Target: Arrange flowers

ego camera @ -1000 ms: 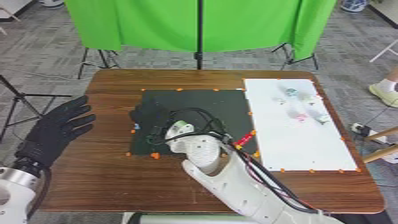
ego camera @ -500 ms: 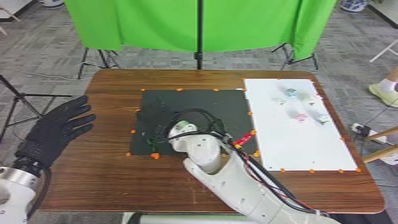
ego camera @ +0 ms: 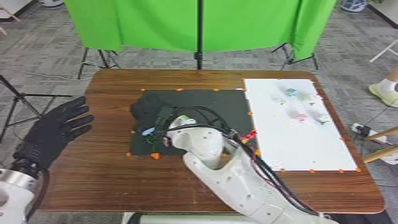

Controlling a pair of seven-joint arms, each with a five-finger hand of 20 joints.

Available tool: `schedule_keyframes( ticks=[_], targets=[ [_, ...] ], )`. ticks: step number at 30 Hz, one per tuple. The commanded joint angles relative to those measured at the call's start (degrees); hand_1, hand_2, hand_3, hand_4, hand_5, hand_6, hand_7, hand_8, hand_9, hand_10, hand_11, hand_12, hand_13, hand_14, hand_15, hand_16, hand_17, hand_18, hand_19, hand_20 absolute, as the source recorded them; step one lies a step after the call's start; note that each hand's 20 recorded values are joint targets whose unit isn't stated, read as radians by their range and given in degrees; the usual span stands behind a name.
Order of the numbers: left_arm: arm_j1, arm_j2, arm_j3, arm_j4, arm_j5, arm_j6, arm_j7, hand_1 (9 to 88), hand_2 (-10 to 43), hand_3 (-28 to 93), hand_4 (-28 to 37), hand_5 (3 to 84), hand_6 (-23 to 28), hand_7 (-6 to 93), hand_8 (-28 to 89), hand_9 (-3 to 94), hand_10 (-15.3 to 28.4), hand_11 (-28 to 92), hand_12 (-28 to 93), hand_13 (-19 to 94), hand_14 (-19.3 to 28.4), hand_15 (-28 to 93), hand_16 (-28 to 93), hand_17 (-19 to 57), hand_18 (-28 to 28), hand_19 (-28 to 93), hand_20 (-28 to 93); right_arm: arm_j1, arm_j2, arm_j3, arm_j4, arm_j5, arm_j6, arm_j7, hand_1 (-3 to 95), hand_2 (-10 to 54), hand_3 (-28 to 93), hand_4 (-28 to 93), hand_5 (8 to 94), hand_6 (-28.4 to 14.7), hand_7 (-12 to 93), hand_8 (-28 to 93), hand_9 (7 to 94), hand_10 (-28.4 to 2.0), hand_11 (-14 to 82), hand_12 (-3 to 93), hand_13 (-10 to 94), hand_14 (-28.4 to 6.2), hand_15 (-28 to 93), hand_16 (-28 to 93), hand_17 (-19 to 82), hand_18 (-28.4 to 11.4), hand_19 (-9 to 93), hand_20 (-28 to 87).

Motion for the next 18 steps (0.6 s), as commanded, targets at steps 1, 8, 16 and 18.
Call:
schedule_keyframes(
  ticks=[1, 8, 16, 18],
  targets=[
    [3.8, -3.23, -1.39, -1.01, 0.23, 0.21, 1.55, 26.8, -0.5, 72, -27.3, 28.9, 2.9, 23.2, -13, 20.2, 10.0, 29, 13, 15, 12.9, 44, -3, -9.8, 19.5, 47, 9, 1.4, 7.8, 5.0, -6.1, 1.6, 0.2, 3.5, 23.1, -4.8, 87, -28, 56.5, -1.3, 38, -25, 59.9, -10.5, 43.8, 25.6, 59, -7.5, 69, 27, 31, -17.9, 87, 44],
    [4.3, -4.38, -2.02, -1.02, 0.19, 0.32, 1.67, 26.7, -0.5, 72, -27.2, 28.9, 3.0, 23.3, -13, 20.2, 10.0, 29, 13, 15, 12.9, 44, -3, -9.8, 19.5, 47, 9, 0.2, 23.0, 12.6, -6.6, 3.9, 1.1, 9.4, 22.7, -5.5, 92, -28, 36.3, -2.9, 38, -26, 36.5, -12.1, 40.6, 20.7, 38, -8.1, 64, 15, 20, -16.5, 72, 37],
    [6.1, -5.19, -2.83, -1.57, 0.11, 0.52, 2.31, 26.8, -0.5, 72, -27.2, 28.9, 2.9, 23.3, -13, 20.3, 10.1, 29, 13, 15, 12.9, 44, -3, -9.8, 19.5, 47, 9, -9.5, 36.5, 24.5, -10.0, 9.3, -0.7, 17.9, 22.0, -6.5, 91, -28, 25.6, -5.1, 26, -20, 24.7, -13.8, 27.5, 19.2, 22, -11.1, 45, 10, 13, -16.8, 60, 26],
    [5.9, -5.13, -2.96, -1.48, 0.17, 0.47, 2.33, 26.8, -0.5, 72, -27.2, 28.9, 2.9, 23.2, -13, 20.3, 10.0, 29, 13, 15, 12.9, 44, -3, -9.8, 19.5, 47, 9, -12.4, 38.0, 27.1, -10.8, 9.1, -0.2, 18.5, 22.2, -7.1, 91, -28, 25.6, -5.1, 26, -19, 25.4, -13.4, 27.1, 19.5, 24, -10.8, 44, 10, 14, -17.0, 60, 25]
  ],
)
